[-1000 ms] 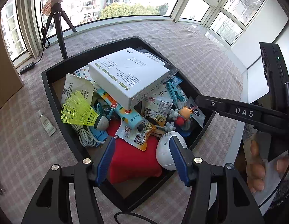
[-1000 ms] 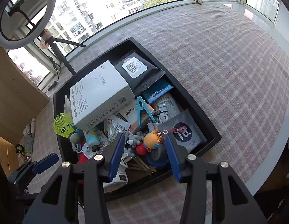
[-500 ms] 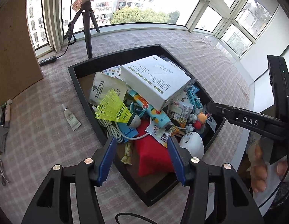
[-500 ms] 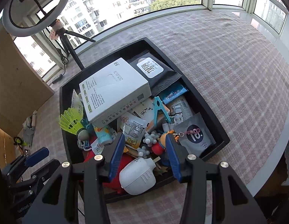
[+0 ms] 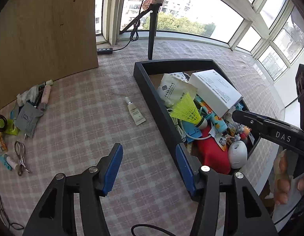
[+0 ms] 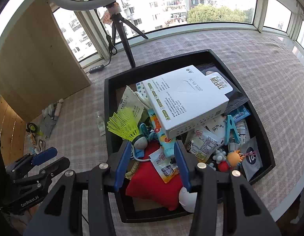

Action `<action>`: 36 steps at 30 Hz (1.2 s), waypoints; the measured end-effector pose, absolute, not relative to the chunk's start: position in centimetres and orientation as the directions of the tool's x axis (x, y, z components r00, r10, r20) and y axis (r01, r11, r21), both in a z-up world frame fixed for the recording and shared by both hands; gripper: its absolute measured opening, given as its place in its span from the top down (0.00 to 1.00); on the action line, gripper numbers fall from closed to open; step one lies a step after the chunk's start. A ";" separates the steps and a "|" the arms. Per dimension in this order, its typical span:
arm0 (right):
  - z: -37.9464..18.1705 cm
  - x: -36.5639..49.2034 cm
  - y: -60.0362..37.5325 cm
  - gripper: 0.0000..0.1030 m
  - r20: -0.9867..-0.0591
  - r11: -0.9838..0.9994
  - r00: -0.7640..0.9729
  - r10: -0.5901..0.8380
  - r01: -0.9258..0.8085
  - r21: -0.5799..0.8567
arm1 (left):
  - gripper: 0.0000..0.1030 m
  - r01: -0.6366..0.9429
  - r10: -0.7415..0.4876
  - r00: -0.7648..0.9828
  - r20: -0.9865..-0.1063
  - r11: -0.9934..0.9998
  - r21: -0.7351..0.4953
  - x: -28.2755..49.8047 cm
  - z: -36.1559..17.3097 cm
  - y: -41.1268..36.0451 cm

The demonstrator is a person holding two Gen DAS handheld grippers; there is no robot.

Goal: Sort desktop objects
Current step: 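Grasp the blue clothespin with the left gripper while the right gripper grasps the silver metal clamp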

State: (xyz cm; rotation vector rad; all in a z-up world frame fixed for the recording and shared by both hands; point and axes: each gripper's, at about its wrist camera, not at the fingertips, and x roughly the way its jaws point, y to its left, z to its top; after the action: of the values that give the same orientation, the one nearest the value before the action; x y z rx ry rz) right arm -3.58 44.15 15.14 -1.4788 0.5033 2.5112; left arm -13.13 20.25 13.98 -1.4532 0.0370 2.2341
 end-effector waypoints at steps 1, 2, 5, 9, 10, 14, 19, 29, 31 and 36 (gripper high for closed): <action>15.0 -4.0 43.3 0.57 -0.874 -0.934 -0.485 -0.022 -0.303 0.191 | 0.49 -0.377 0.359 -0.336 -0.871 -0.898 -0.224 -13.4 13.8 19.1; 14.8 -4.5 42.5 0.57 -0.876 -0.942 -0.482 -0.027 -0.281 0.184 | 0.49 -0.355 0.346 -0.343 -0.873 -0.908 -0.220 -13.6 13.5 17.9; 14.3 -5.9 40.1 0.57 -0.882 -0.957 -0.468 -0.062 -0.223 0.186 | 0.49 -0.267 0.314 -0.360 -0.879 -0.937 -0.226 -14.3 12.6 13.9; 13.9 -7.7 36.9 0.57 -0.890 -0.972 -0.446 -0.096 -0.152 0.181 | 0.49 -0.157 0.252 -0.385 -0.888 -0.966 -0.206 -15.0 11.5 8.5; 13.9 -8.0 36.1 0.57 -0.891 -0.975 -0.443 -0.099 -0.135 0.176 | 0.49 -0.126 0.234 -0.390 -0.890 -0.972 -0.199 -15.1 11.1 7.0; 13.9 -9.3 32.5 0.57 -0.892 -0.983 -0.432 -0.132 -0.061 0.174 | 0.49 0.006 0.177 -0.398 -0.900 -0.981 -0.196 -15.7 10.0 1.4; 13.8 -11.4 27.5 0.57 -0.891 -0.981 -0.413 -0.187 0.034 0.191 | 0.53 0.151 0.123 -0.403 -0.907 -0.968 -0.199 -16.2 9.1 -5.0; 12.9 -16.3 16.6 0.57 -0.883 -0.943 -0.333 -0.331 0.156 0.295 | 0.53 0.356 0.115 -0.396 -0.911 -0.895 -0.267 -18.2 7.1 -13.5; 12.4 -17.3 14.4 0.57 -0.887 -0.939 -0.316 -0.338 0.172 0.297 | 0.53 0.365 0.121 -0.393 -0.911 -0.889 -0.276 -18.6 6.7 -14.1; 10.0 -19.9 10.6 0.61 -0.896 -0.927 -0.250 -0.368 0.173 0.333 | 0.54 0.375 0.129 -0.377 -0.917 -0.884 -0.278 -19.5 5.8 -14.6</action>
State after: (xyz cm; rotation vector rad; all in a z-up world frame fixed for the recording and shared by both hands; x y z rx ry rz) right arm -19.86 10.56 10.04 -2.0800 0.2941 2.7831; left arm -19.50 -14.60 5.82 -1.8268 -0.7528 2.6381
